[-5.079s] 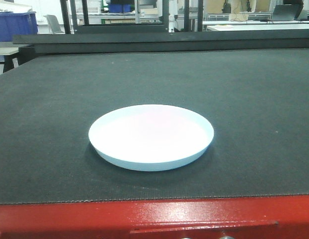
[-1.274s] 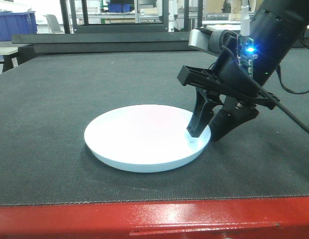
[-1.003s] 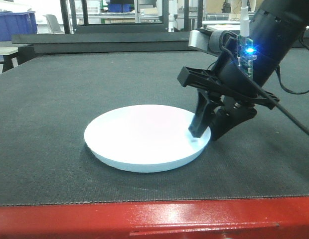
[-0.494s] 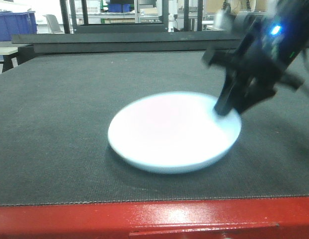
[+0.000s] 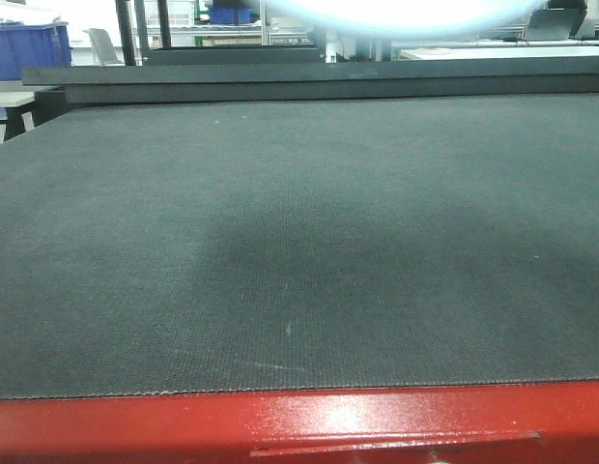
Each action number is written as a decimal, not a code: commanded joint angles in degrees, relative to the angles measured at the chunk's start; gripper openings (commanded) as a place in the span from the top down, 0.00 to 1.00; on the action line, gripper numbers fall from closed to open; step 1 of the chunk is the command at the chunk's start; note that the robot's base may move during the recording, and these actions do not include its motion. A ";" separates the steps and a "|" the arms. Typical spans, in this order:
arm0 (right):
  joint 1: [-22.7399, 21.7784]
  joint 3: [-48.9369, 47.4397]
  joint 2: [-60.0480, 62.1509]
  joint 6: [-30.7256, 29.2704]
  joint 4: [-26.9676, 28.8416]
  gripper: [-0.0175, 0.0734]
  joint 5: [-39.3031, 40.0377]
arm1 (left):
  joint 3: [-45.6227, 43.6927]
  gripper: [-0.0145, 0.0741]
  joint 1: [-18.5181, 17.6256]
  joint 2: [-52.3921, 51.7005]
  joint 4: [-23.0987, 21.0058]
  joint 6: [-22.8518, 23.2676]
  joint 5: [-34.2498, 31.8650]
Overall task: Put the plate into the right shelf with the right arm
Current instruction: 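Lift the white plate up off the table with the right gripper, then hold the plate in the right gripper while the base turns away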
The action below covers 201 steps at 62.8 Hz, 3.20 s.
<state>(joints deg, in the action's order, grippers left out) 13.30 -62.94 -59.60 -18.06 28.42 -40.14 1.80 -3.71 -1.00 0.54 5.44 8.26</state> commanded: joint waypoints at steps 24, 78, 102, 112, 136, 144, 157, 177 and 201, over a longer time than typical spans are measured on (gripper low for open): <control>-0.33 19.01 32.99 -0.41 -0.47 0.75 22.96 | 0.57 0.89 -0.38 -0.24 -0.13 0.34 -4.86; -0.33 34.84 43.64 -0.41 -0.47 0.75 37.62 | 0.57 0.89 -0.38 -0.24 -0.13 0.34 -4.86; -0.33 34.89 43.64 -0.41 -0.47 0.75 37.62 | 0.57 0.89 -0.38 -0.24 -0.13 0.34 -4.86; -0.33 34.89 43.64 -0.41 -0.47 0.75 37.62 | 0.57 0.89 -0.38 -0.24 -0.13 0.34 -4.86; -0.33 34.95 43.64 -0.41 -0.47 0.75 37.60 | 0.57 0.89 -0.38 -0.24 -0.13 0.34 -4.86; -0.33 34.95 43.64 -0.41 -0.47 0.75 37.60 | 0.57 0.89 -0.38 -0.24 -0.13 0.34 -4.86; -0.33 34.95 43.64 -0.41 -0.47 0.75 37.60 | 0.57 0.89 -0.38 -0.24 -0.13 0.34 -4.86; -0.33 34.95 43.64 -0.41 -0.47 0.75 37.60 | 0.57 0.89 -0.38 -0.24 -0.13 0.34 -4.86; -0.33 34.95 43.64 -0.41 -0.47 0.75 37.60 | 0.57 0.89 -0.38 -0.24 -0.13 0.34 -4.86</control>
<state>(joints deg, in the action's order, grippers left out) 13.21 -26.46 -15.46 -18.16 27.48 -7.63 1.80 -3.71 -1.00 0.54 5.44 8.26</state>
